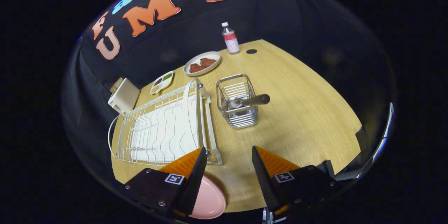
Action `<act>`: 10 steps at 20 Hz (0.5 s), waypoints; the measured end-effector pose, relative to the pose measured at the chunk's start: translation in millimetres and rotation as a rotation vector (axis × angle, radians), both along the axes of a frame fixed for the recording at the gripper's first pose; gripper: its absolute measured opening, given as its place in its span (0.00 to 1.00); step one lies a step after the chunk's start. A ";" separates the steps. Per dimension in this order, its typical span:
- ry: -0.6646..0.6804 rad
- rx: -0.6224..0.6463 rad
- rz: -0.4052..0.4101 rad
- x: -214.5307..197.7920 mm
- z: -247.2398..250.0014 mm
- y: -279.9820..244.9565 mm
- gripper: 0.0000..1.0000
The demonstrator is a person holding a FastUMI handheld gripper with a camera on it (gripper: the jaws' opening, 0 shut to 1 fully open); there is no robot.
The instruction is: Take the plate from the dish rack, then take the spoon from the basket and place it into the plate.
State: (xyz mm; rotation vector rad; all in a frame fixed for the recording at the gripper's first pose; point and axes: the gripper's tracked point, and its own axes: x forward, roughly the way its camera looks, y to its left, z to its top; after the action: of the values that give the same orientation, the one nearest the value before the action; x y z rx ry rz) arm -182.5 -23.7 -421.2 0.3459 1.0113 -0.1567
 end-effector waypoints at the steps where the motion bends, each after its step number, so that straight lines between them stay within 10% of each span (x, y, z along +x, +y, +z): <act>1: -0.027 -0.009 -0.013 4.4 0.7 -3.5 0.78; 10: -0.169 -0.132 -0.096 47.5 -10.5 -45.4 0.71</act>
State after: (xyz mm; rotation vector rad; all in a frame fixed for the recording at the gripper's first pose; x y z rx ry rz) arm -135.0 -69.2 -431.8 0.2828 0.8130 -0.2754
